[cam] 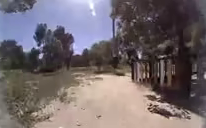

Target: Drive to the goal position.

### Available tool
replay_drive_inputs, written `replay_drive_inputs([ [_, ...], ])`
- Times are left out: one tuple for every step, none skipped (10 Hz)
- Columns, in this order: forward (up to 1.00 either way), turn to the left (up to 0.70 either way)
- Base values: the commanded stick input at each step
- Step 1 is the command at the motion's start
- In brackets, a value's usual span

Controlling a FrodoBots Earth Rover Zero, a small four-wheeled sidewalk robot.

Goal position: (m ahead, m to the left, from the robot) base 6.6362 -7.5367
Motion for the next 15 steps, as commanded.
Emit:
replay_drive_inputs([
  [0.85, 0.00],
  [0.85, 0.00],
  [0.85, 0.00],
  [0.85, 0.00],
  [0.85, 0.00],
  [0.85, 0.00],
  [0.85, 0.00],
  [0.85, 0.00],
  [0.85, 0.00],
  [0.85, 0.00],
  [0.85, 0.00],
  [0.85, 0.00],
  [0.85, 0.00],
  [0.85, 0.00],
  [0.85, -0.01],
])
